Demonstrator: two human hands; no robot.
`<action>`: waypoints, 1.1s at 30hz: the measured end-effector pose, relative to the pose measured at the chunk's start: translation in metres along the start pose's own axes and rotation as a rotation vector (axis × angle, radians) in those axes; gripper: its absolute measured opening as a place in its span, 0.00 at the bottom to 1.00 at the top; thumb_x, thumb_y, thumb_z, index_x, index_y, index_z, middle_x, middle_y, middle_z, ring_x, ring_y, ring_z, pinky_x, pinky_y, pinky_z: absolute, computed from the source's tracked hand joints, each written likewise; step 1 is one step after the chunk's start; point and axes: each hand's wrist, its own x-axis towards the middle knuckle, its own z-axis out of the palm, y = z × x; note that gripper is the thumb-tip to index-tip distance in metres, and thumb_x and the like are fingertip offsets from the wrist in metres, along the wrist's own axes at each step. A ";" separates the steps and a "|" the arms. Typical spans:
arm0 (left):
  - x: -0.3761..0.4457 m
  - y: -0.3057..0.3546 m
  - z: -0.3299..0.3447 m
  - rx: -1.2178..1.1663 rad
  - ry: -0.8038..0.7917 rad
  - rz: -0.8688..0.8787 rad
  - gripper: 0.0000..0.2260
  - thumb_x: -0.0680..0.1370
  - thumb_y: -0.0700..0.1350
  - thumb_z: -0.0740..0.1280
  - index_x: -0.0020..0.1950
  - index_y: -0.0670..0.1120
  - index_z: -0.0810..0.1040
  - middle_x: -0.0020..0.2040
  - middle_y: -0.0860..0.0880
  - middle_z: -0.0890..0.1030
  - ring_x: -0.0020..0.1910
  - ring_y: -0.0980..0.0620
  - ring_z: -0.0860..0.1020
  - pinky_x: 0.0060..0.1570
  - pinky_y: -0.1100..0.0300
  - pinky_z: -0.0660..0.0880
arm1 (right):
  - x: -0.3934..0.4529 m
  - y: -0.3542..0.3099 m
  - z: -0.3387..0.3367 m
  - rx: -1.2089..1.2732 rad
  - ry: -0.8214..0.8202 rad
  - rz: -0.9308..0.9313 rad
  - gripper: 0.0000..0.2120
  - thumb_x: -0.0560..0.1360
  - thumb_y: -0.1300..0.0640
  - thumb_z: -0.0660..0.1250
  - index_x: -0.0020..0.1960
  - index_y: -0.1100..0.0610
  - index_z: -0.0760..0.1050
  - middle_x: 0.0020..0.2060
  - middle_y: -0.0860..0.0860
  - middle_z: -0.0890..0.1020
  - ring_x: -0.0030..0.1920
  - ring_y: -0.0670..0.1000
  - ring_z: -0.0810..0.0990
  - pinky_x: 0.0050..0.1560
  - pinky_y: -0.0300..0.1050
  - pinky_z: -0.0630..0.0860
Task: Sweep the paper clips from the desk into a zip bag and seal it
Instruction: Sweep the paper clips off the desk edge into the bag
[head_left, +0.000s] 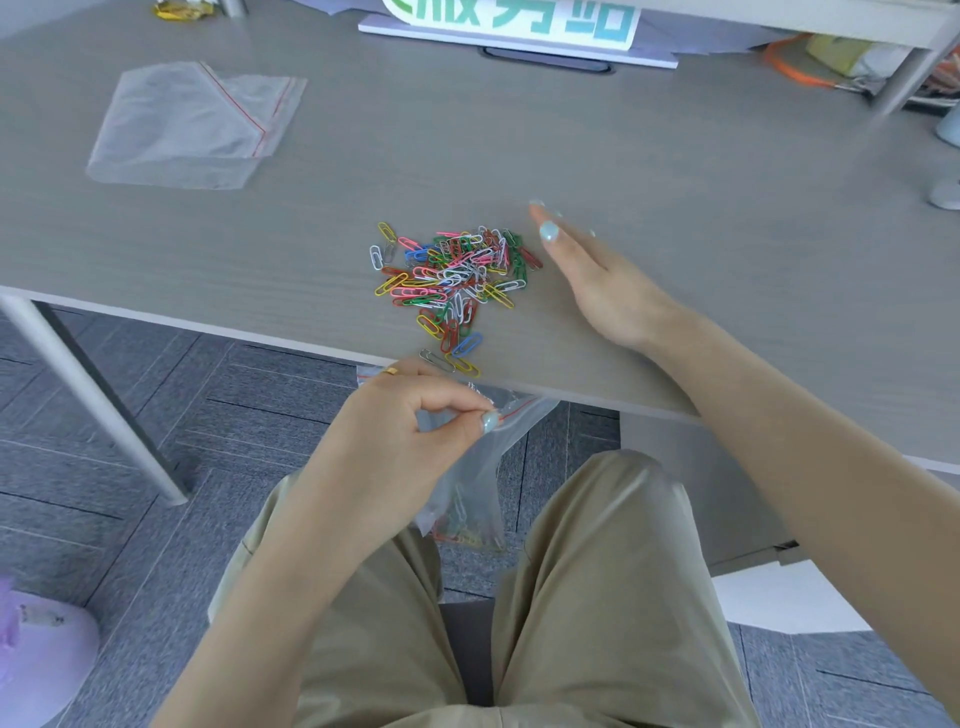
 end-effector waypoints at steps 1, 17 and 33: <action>0.000 0.000 0.000 -0.002 0.000 0.000 0.04 0.71 0.44 0.69 0.39 0.52 0.82 0.39 0.59 0.77 0.37 0.71 0.73 0.38 0.80 0.63 | 0.007 0.003 -0.001 -0.035 0.002 0.004 0.22 0.81 0.48 0.44 0.74 0.51 0.53 0.75 0.45 0.55 0.73 0.41 0.49 0.63 0.28 0.40; 0.000 0.000 0.001 0.004 -0.010 0.022 0.05 0.70 0.45 0.69 0.37 0.55 0.81 0.40 0.58 0.78 0.40 0.70 0.73 0.38 0.80 0.64 | -0.053 -0.002 0.013 -0.109 -0.198 -0.229 0.24 0.77 0.47 0.44 0.72 0.50 0.59 0.71 0.40 0.61 0.71 0.34 0.54 0.72 0.33 0.43; -0.001 -0.001 0.000 0.014 -0.001 0.076 0.10 0.71 0.44 0.68 0.34 0.59 0.78 0.35 0.62 0.79 0.41 0.68 0.73 0.41 0.79 0.65 | -0.071 0.017 0.027 -0.359 -0.241 -0.361 0.22 0.81 0.47 0.43 0.73 0.47 0.56 0.74 0.45 0.60 0.74 0.42 0.53 0.75 0.41 0.48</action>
